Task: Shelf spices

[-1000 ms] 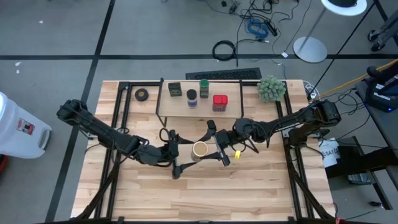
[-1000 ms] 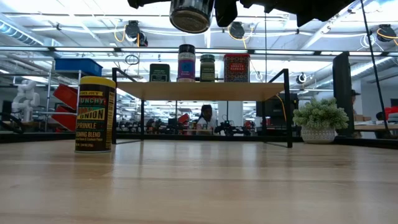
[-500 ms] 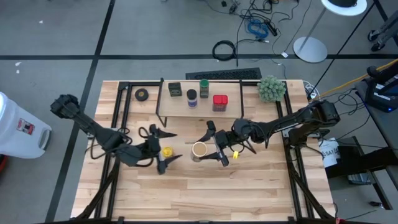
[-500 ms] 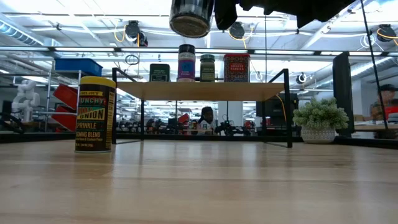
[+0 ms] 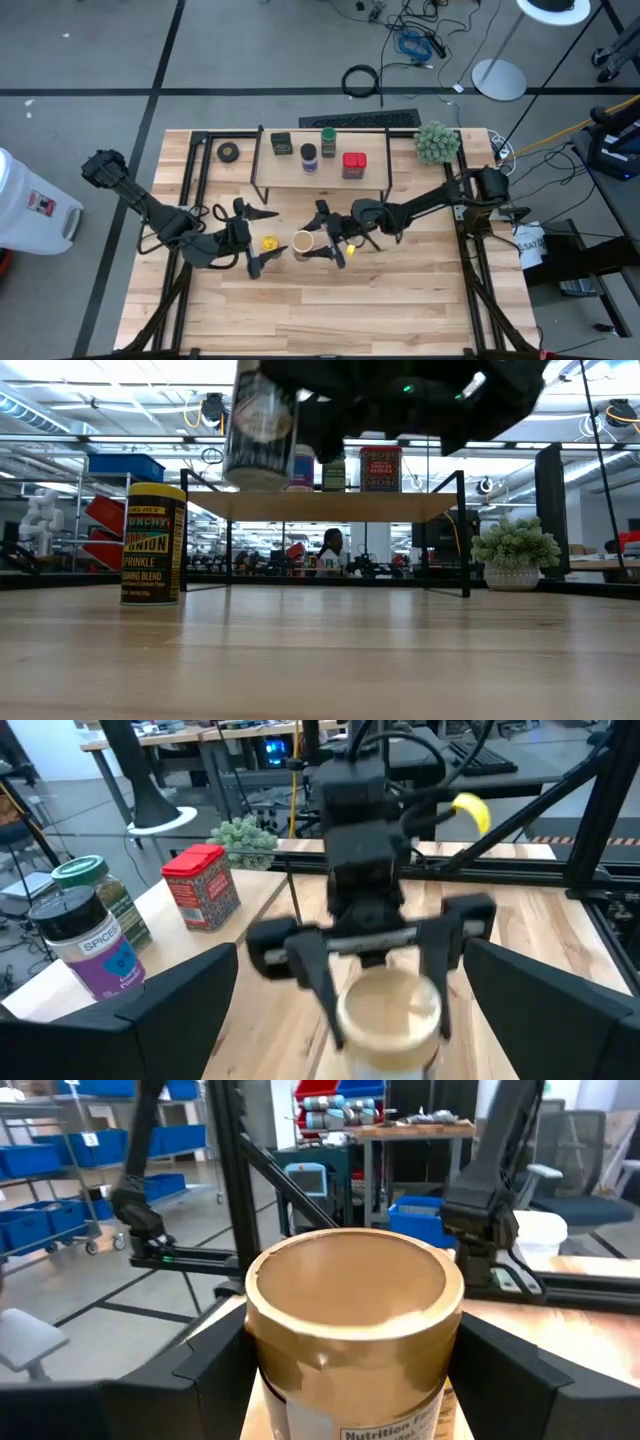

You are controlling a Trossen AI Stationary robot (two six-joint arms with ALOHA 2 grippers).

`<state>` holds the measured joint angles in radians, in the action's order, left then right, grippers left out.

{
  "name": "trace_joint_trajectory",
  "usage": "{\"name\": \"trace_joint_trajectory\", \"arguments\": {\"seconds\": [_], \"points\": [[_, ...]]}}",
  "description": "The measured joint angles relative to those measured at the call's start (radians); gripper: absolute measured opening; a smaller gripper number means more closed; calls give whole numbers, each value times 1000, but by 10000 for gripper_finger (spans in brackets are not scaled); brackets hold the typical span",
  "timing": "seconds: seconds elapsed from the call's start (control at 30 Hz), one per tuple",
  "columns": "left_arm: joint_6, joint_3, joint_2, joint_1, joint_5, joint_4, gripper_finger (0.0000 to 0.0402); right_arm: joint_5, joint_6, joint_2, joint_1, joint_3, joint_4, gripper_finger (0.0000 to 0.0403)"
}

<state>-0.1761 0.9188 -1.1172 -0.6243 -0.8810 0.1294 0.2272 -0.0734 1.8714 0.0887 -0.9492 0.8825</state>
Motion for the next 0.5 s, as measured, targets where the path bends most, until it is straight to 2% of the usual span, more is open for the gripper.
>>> {"name": "trace_joint_trajectory", "arguments": {"seconds": [0.27, 0.5], "points": [[-10, -1, 0, 0, -13, 41, 398, 7, 7, 153, 0, -150, -75, 270], [-25, -1, 0, -7, -14, 48, 398, 5, 17, 190, -8, -192, -130, 270]]}}
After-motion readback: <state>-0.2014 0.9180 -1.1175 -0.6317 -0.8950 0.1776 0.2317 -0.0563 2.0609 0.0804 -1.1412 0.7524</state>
